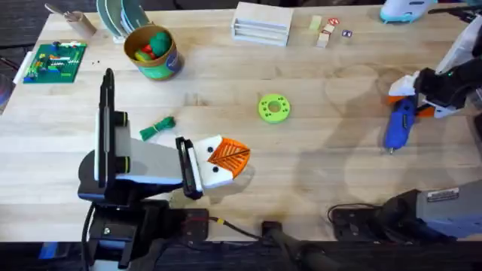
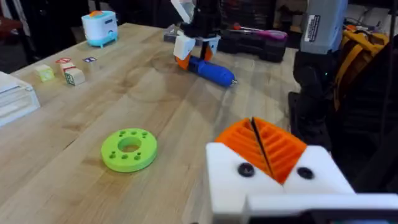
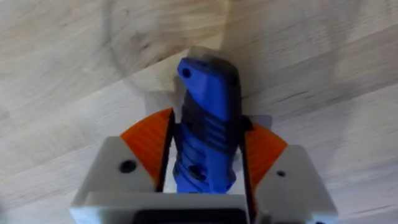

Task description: Pick up the gripper from the table and insert it into the empty holder that is missing its gripper. Then pick up a screw, insert it into the mounting hole, and use the screwdriver to tighten it. Finally, clean up the table by picking up the vegetable and placing it into the bucket.

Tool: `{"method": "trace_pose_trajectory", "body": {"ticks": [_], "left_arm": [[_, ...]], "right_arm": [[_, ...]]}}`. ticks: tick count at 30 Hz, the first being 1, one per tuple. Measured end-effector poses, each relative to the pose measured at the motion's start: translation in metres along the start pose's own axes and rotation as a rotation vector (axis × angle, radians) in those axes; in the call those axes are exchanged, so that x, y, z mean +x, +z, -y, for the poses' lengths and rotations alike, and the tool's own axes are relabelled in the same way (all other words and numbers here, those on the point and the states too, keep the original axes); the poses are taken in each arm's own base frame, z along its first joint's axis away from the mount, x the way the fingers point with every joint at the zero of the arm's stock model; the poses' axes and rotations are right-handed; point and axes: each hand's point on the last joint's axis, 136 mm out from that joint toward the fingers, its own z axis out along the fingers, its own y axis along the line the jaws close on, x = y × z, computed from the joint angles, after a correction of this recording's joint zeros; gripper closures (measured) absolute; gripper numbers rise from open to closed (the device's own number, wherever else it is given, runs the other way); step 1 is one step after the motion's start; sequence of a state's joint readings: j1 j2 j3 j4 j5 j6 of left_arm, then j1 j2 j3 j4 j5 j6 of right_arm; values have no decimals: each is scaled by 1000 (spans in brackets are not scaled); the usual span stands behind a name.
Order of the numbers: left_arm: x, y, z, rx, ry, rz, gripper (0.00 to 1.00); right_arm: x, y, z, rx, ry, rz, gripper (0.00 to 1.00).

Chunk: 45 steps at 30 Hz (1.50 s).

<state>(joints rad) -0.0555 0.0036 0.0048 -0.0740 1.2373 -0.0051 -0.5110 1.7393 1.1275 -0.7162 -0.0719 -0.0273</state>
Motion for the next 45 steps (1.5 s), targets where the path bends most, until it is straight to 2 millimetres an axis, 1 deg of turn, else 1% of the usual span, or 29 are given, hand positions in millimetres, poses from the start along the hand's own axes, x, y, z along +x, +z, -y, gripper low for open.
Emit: {"method": "trace_pose_trajectory", "body": {"ticks": [1,3,5,7,11,13,14,17,19,25,27,29,32,35,37,40,42,45], "left_arm": [[0,0,0,0,0,0,997],[0,0,0,0,0,0,997],[0,0,0,0,0,0,997],[0,0,0,0,0,0,997],[0,0,0,0,0,0,997],[0,0,0,0,0,0,997],[0,0,0,0,0,0,997],[0,0,0,0,0,0,997],[0,0,0,0,0,0,997],[0,0,0,0,0,0,997],[0,0,0,0,0,0,997],[0,0,0,0,0,0,997],[0,0,0,0,0,0,997],[0,0,0,0,0,0,997],[0,0,0,0,0,0,997],[0,0,0,0,0,0,997],[0,0,0,0,0,0,997],[0,0,0,0,0,0,997]], "right_arm": [[0,0,0,0,-2,0,427],[0,0,0,0,-6,0,550],[0,0,0,-1,-6,0,651],[0,0,-1,-4,-6,-2,715],[2,1,0,-3,-7,-9,901],[2,1,-1,-5,-6,-13,962],[3,1,-1,-5,-5,-17,979],[3,-1,-1,-8,-3,-35,976],[0,-5,-2,-9,-3,-36,976],[-22,-24,-4,-14,-8,13,976],[-27,-33,-9,-34,-9,18,976],[-36,-43,-14,-62,-12,41,976],[-53,-60,-22,-95,-26,116,976],[-62,-88,-31,-110,-51,207,976],[-64,-112,-38,-114,-71,275,976],[-65,-155,-50,-123,-110,400,976],[-62,-184,-58,-131,-136,481,976],[-52,-221,-71,-144,-176,581,976]]}}
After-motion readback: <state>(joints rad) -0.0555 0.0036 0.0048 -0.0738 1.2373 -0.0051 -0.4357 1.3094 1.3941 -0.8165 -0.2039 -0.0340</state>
